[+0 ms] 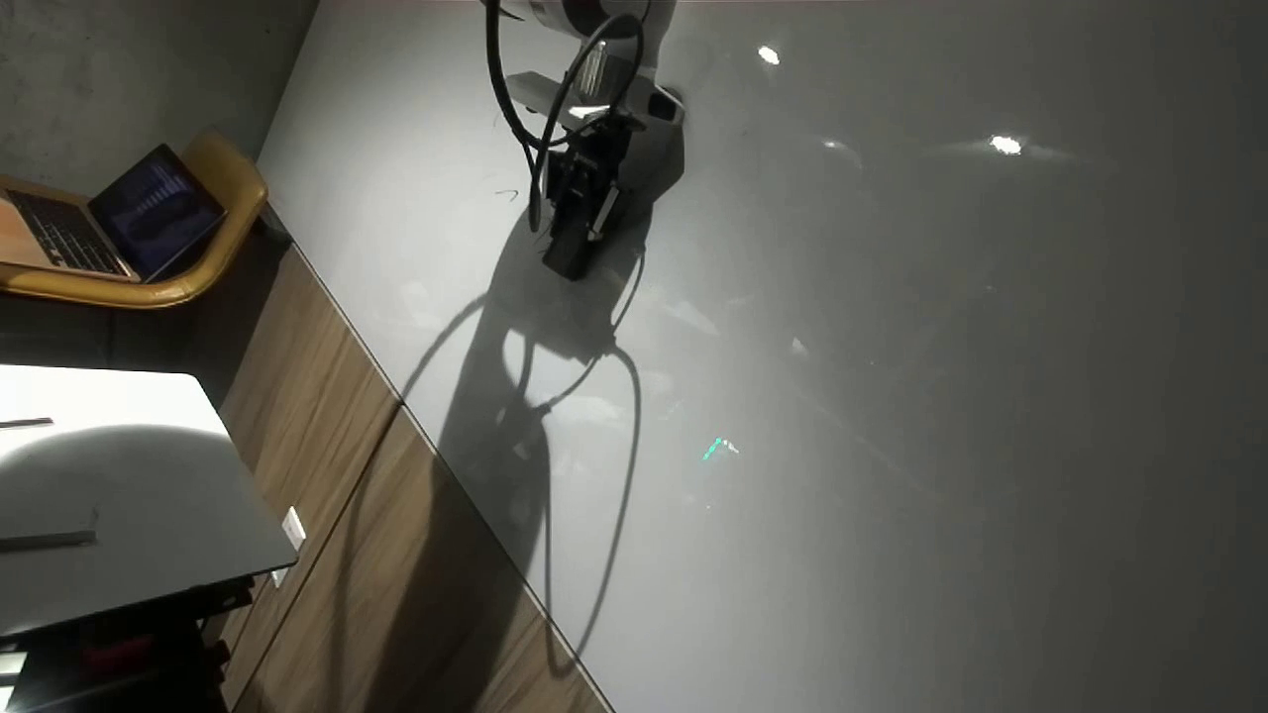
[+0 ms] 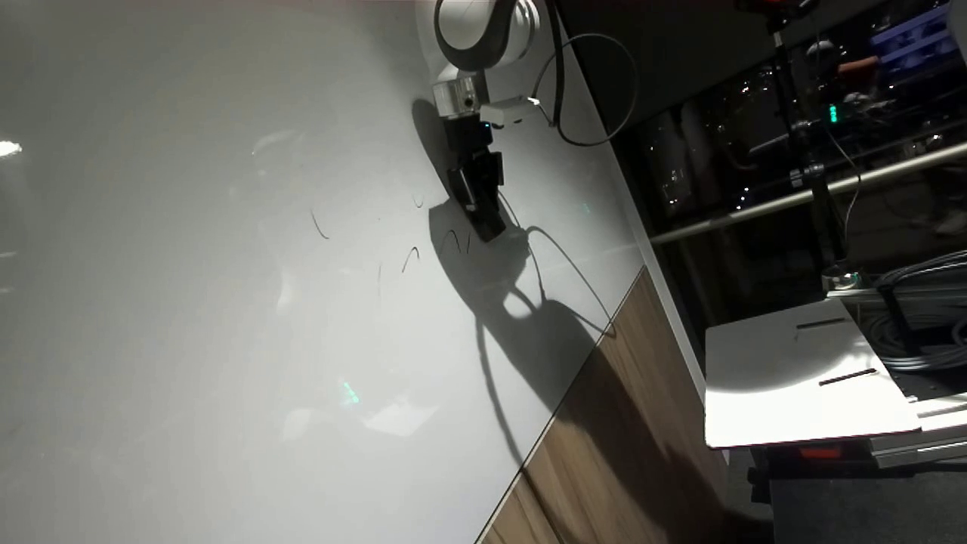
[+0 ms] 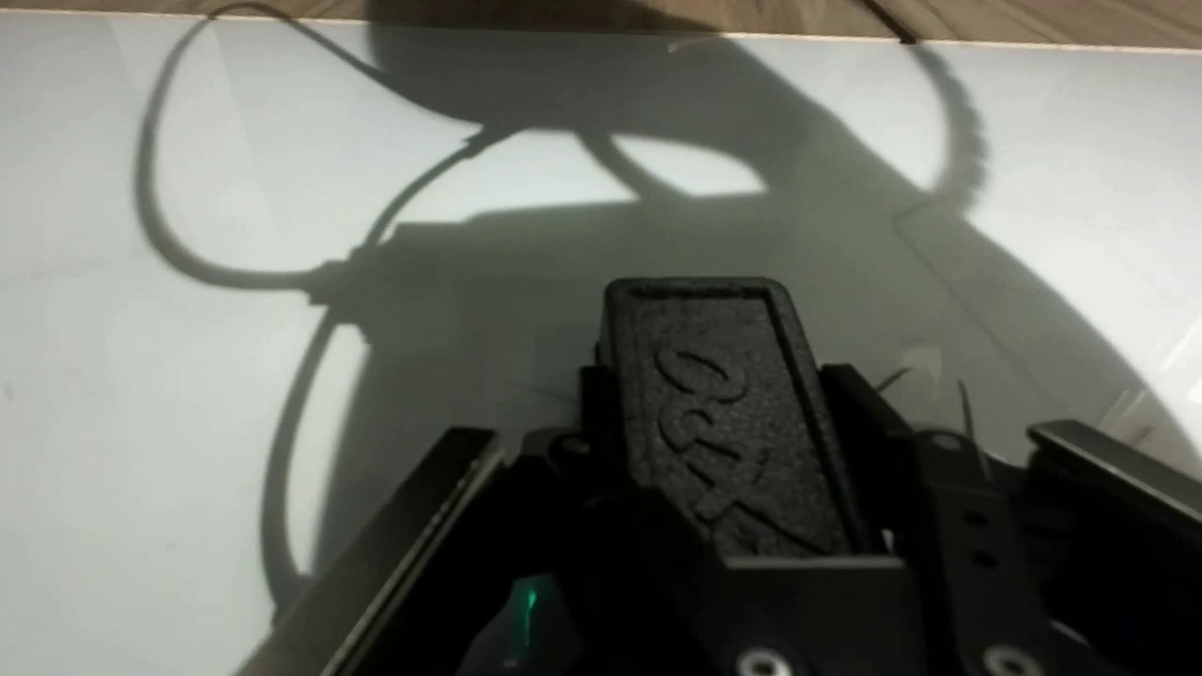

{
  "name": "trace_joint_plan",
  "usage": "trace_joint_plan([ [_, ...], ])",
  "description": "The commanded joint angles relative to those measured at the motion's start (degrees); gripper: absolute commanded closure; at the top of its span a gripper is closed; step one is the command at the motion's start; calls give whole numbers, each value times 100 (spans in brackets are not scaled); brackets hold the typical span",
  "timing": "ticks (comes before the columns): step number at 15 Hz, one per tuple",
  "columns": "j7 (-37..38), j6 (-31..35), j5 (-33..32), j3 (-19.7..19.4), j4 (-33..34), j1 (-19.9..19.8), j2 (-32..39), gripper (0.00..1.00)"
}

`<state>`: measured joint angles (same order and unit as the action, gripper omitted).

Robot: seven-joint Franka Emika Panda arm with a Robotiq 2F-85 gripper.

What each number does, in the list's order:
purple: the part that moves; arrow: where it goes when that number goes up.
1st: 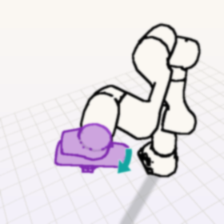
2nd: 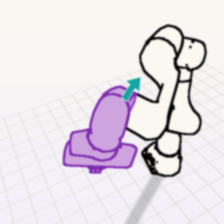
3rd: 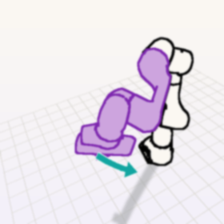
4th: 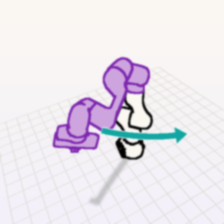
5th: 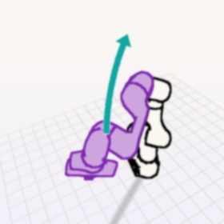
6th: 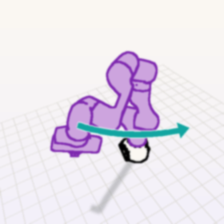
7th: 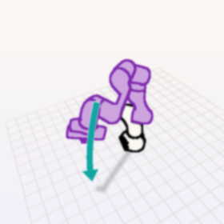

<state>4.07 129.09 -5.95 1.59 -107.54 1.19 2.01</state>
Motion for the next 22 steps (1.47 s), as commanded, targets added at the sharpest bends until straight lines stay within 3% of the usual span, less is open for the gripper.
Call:
trace_joint_plan([
  [1, 166, 486, 148, 160, 176, 189, 148, 68],
  [11, 491, 675, 129, 461, 209, 541, 197, 68],
  [22, 916, 1244, 43, 1045, 309, 1250, 362, 68],
])
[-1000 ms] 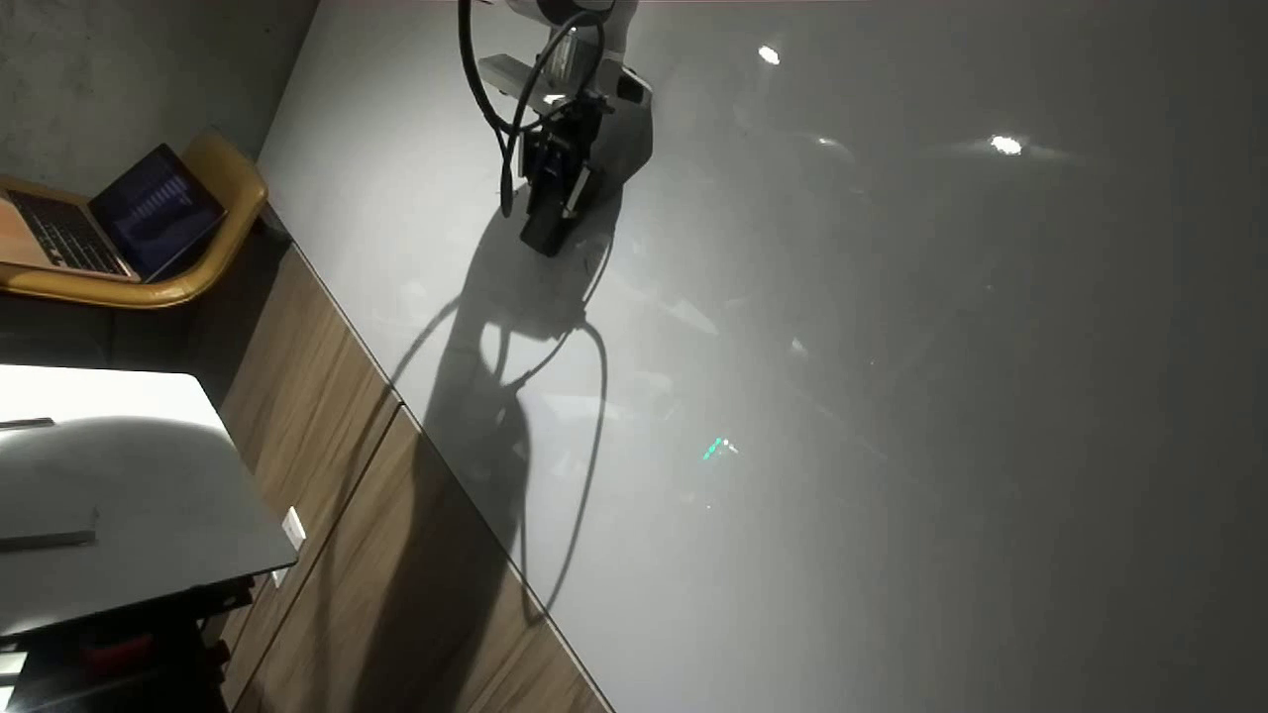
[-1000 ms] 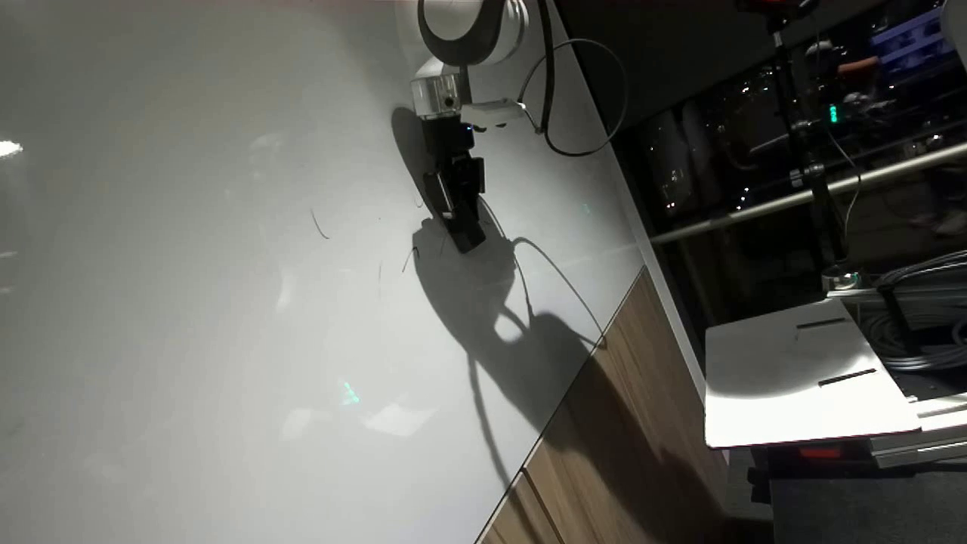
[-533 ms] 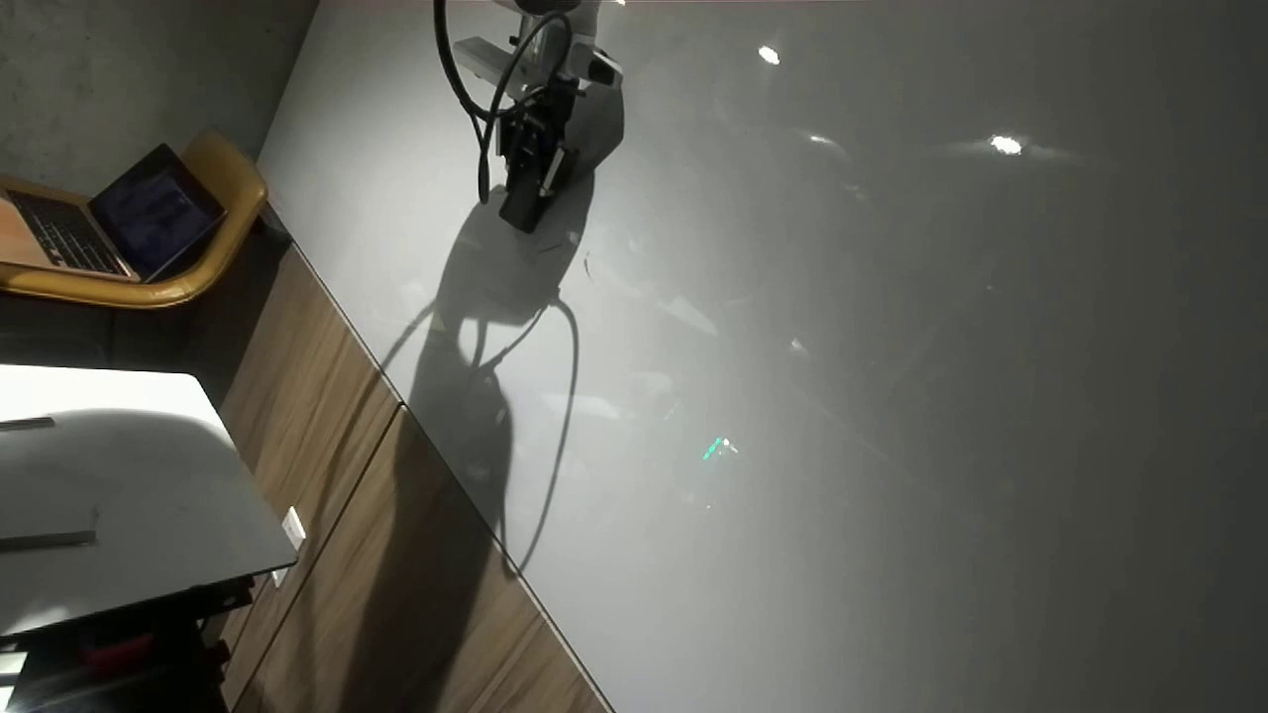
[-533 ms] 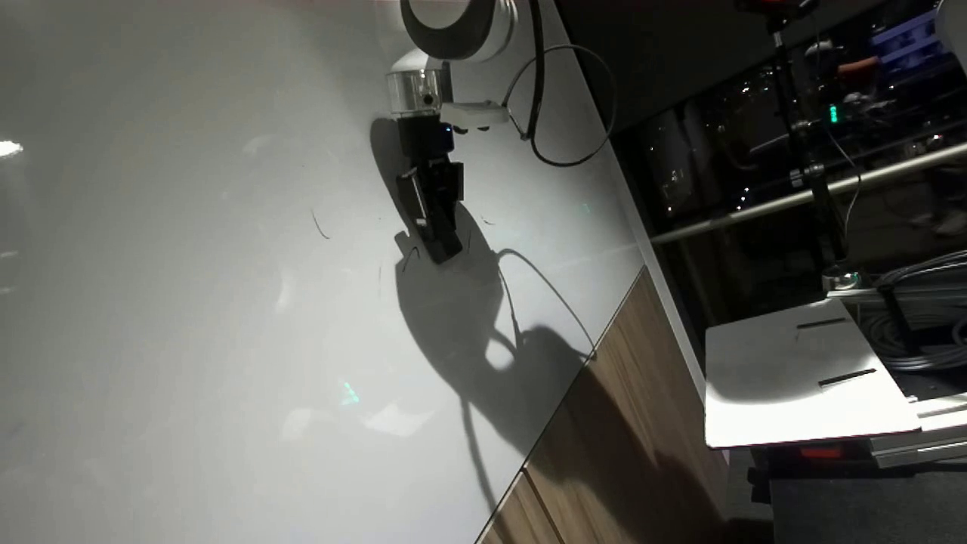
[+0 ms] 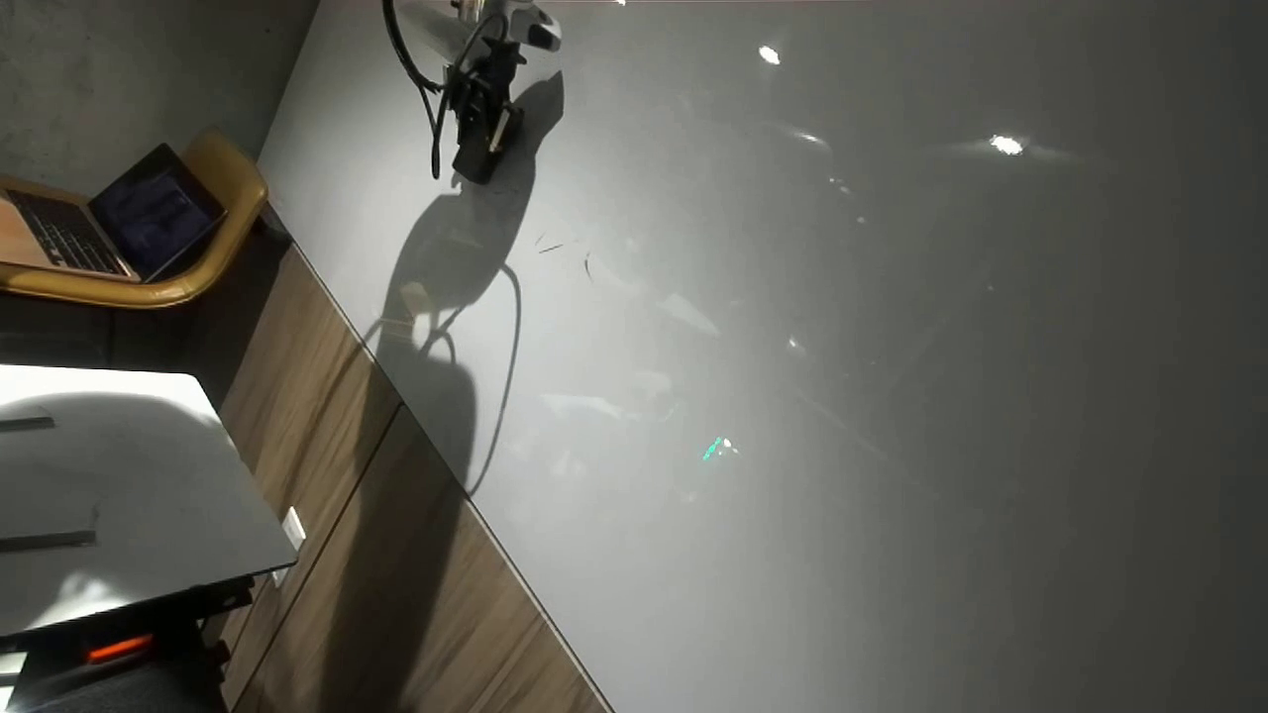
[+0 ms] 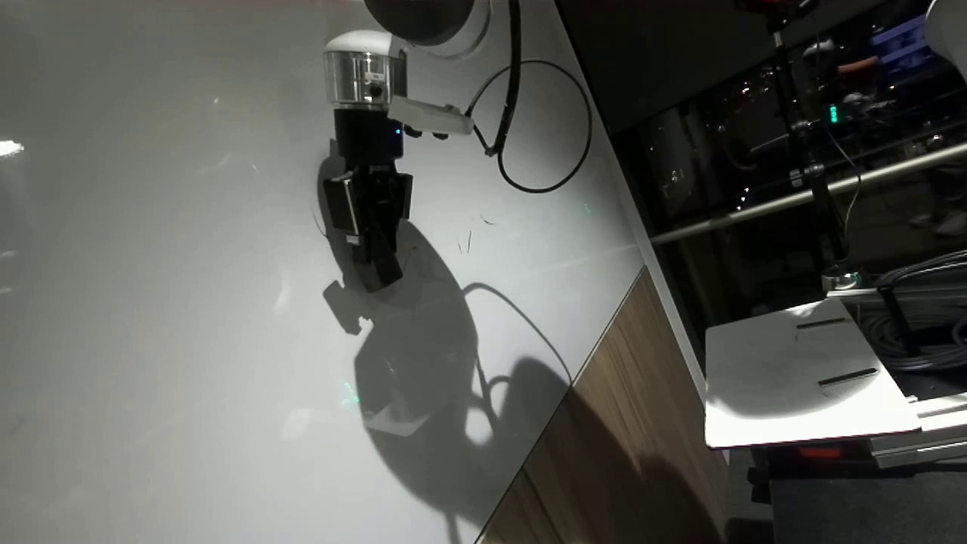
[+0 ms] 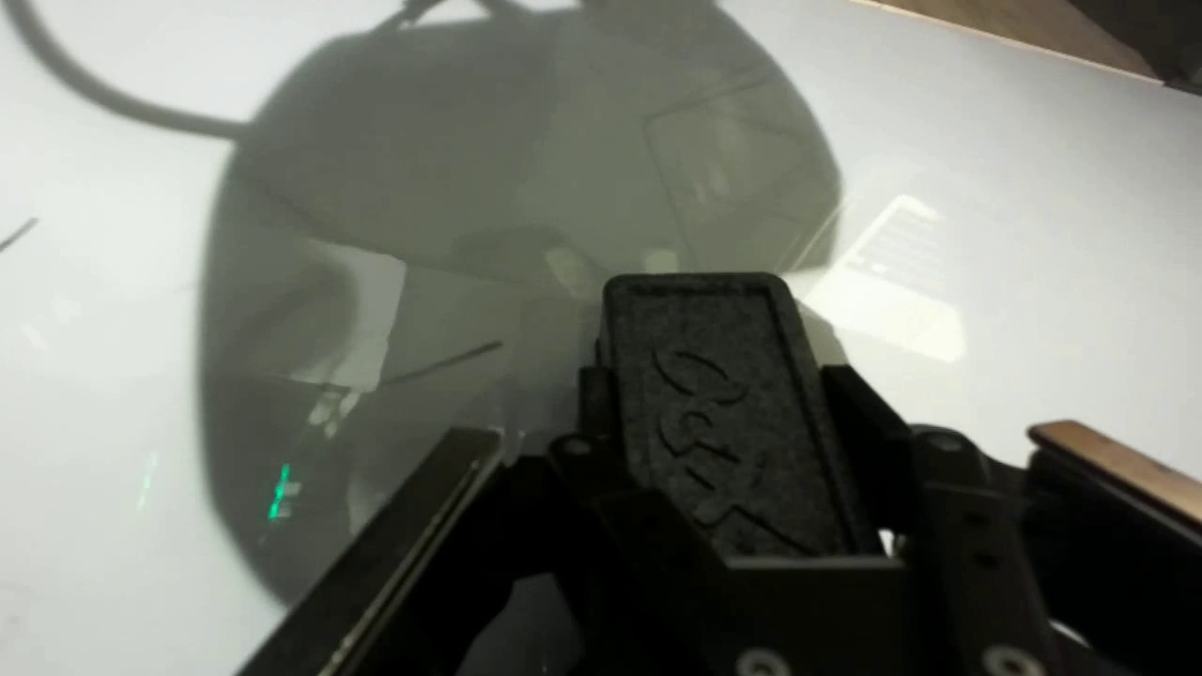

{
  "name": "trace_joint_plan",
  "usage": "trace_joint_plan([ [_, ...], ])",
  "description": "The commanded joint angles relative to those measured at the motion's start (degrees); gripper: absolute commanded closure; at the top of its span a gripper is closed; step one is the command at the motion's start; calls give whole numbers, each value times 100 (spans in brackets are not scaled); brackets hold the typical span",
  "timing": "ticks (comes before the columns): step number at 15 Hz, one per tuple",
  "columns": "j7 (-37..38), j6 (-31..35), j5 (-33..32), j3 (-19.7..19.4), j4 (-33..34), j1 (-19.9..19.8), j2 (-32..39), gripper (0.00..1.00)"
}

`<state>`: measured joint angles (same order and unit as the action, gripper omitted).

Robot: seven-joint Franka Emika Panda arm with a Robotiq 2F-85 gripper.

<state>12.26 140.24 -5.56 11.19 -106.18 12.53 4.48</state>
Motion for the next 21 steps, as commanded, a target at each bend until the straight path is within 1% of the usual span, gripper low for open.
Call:
trace_joint_plan([
  [1, 124, 184, -19, 114, 165, 166, 134, 68],
  [6, 95, 212, -58, 160, 225, 298, 241, 68],
  [9, 28, 254, -124, 114, 227, 290, 312, 68],
  [11, -42, 283, -186, 44, 266, 226, 393, 68],
  [15, -223, 234, -177, -187, 577, 1, 609, 68],
  [21, -355, 152, -74, -308, 490, -200, 566, 68],
])
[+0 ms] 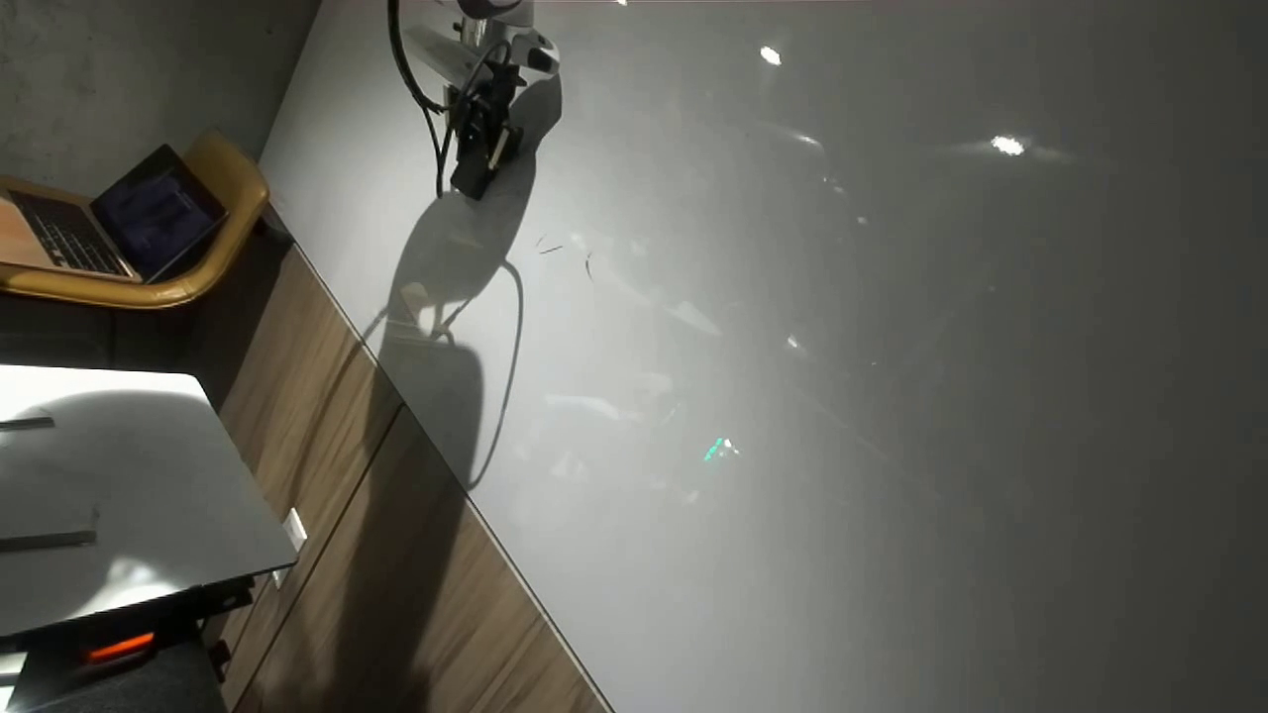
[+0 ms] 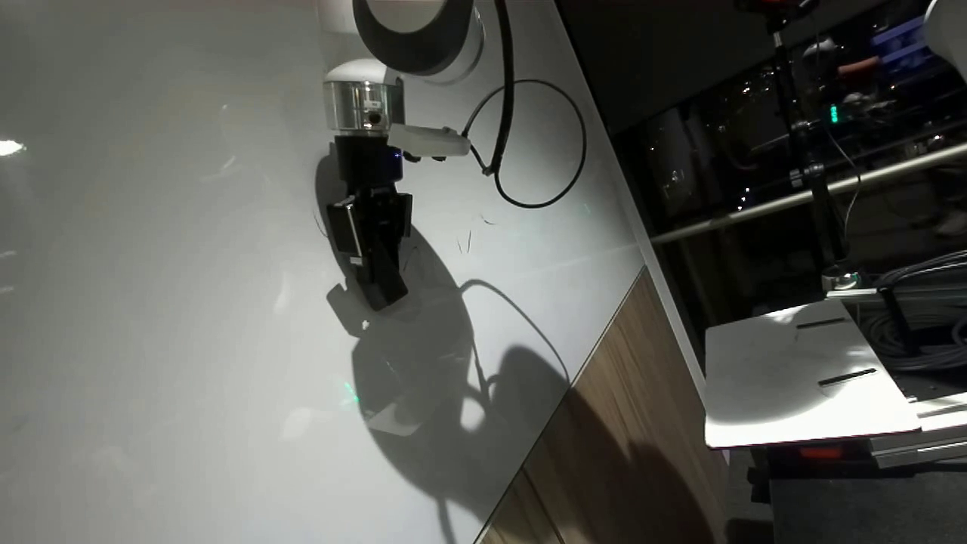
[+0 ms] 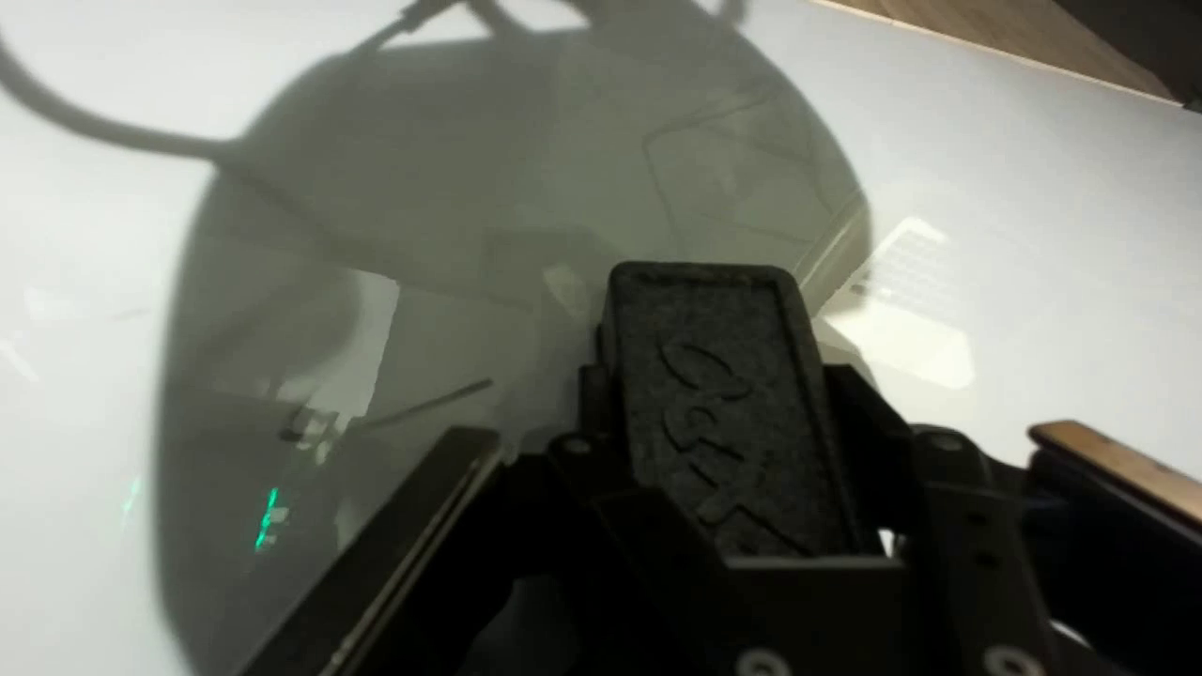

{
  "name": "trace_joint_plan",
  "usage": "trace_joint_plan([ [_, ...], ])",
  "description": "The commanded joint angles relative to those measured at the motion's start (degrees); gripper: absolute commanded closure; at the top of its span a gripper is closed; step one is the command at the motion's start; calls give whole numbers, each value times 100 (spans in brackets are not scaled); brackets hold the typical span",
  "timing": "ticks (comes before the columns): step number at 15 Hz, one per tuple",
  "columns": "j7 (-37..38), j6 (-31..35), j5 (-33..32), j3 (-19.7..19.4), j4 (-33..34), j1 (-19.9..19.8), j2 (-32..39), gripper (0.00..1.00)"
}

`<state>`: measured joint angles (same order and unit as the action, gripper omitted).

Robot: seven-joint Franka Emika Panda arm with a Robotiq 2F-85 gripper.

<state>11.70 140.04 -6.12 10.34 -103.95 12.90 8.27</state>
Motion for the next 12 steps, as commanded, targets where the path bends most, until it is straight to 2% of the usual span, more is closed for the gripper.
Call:
trace_joint_plan([
  [1, -356, 134, 10, -256, 242, -296, 150, 68],
  [12, -604, 24, 44, -858, -347, -1011, -398, 68],
])
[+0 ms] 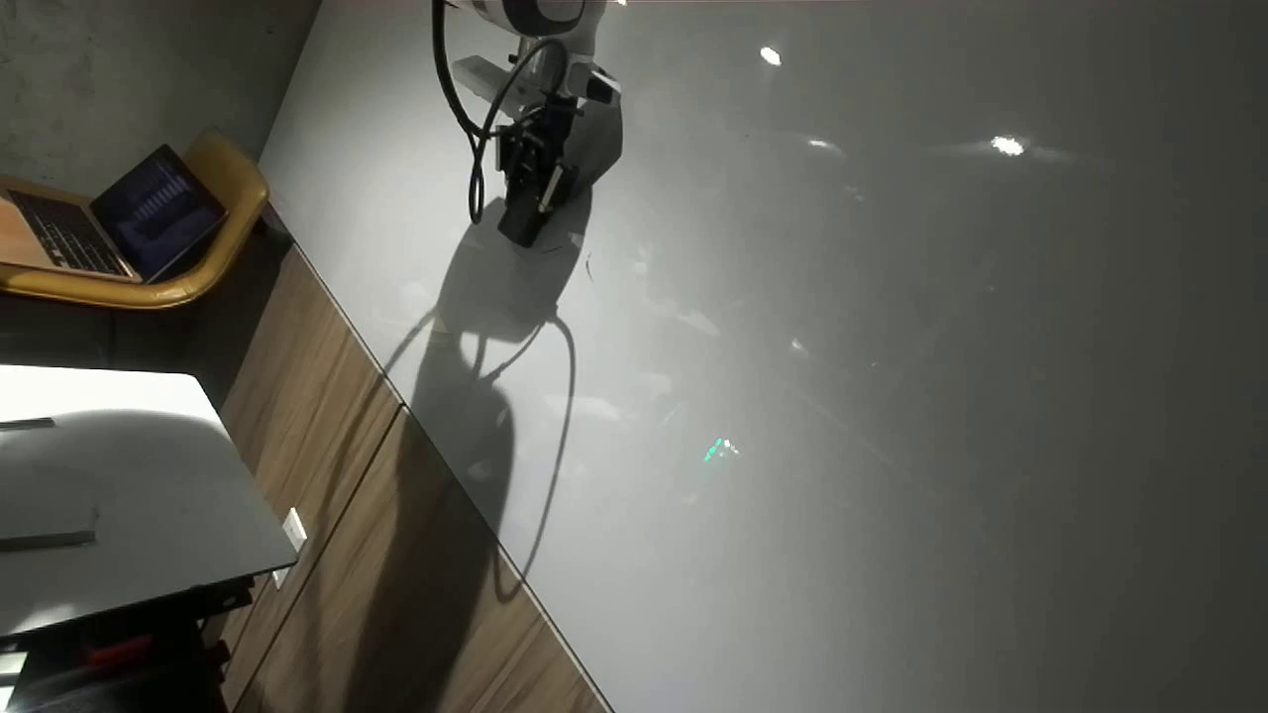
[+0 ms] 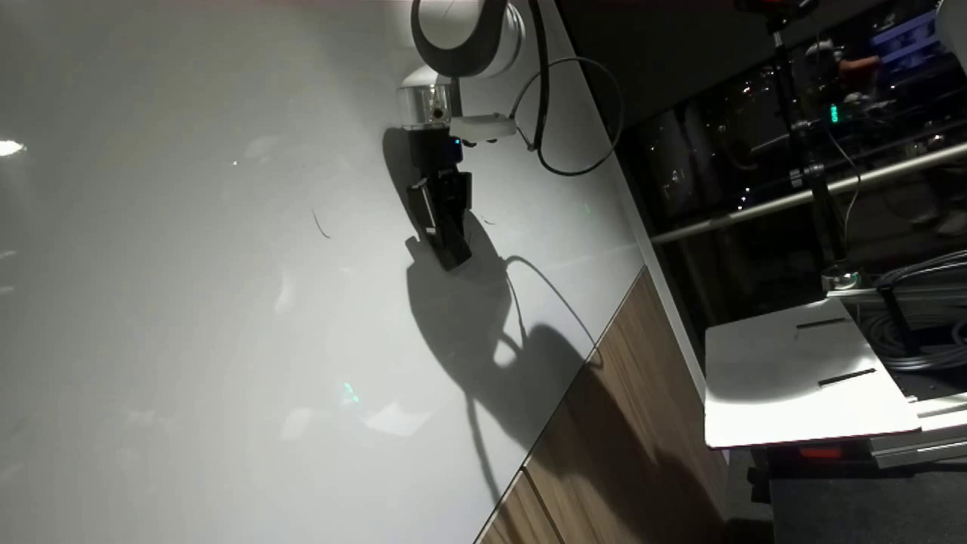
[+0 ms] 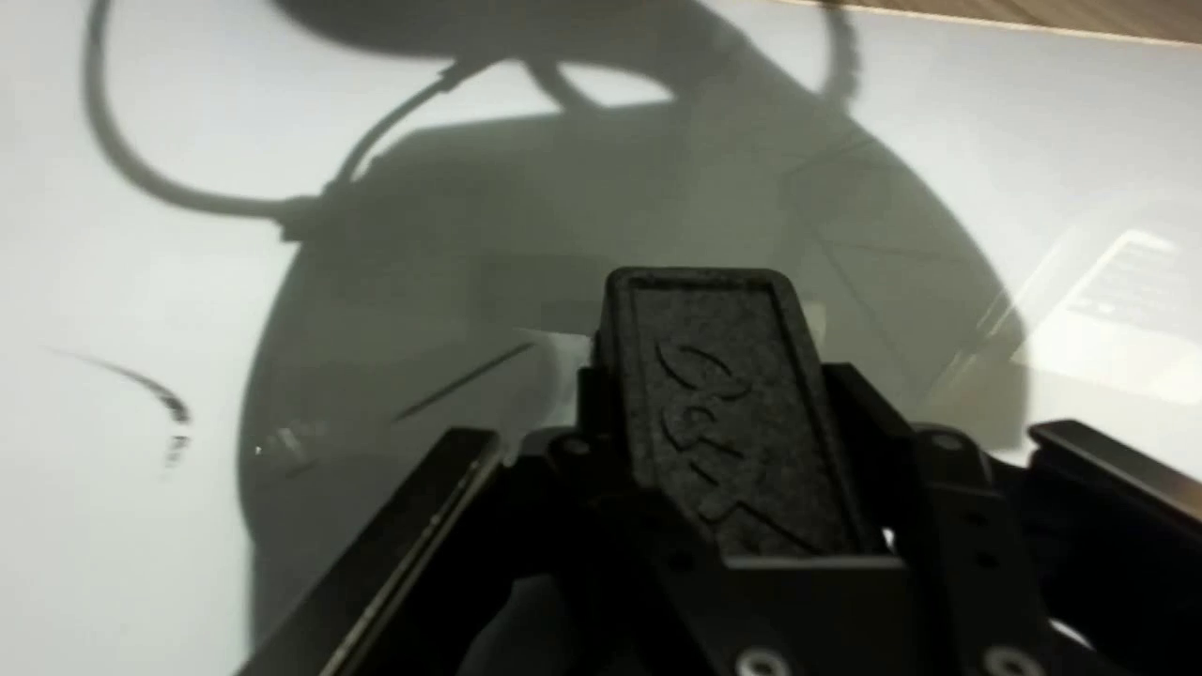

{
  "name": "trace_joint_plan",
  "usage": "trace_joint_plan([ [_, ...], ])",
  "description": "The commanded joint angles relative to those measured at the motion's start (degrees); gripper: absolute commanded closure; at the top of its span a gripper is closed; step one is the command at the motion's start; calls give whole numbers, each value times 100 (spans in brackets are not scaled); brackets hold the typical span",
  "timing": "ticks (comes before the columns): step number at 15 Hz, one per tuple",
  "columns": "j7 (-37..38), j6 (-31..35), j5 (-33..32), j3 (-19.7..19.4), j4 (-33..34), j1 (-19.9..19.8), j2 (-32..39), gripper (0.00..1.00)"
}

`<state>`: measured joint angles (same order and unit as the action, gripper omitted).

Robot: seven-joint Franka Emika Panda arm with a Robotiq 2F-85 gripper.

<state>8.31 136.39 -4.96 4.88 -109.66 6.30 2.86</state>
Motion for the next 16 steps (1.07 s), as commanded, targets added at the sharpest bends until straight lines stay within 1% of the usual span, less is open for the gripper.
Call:
trace_joint_plan([
  [1, -326, 383, -49, -384, 181, -432, 104, 68],
  [5, -714, 438, 52, -685, 174, -767, 141, 68],
  [10, -1348, 359, 343, -1038, 565, -1165, 457, 68],
  [12, -1420, 248, 493, -1056, 588, -1212, 427, 68],
  [14, -1309, 122, 598, -922, 188, -1094, -18, 68],
  [16, -1235, 191, 557, -756, -444, -925, -574, 68],
])
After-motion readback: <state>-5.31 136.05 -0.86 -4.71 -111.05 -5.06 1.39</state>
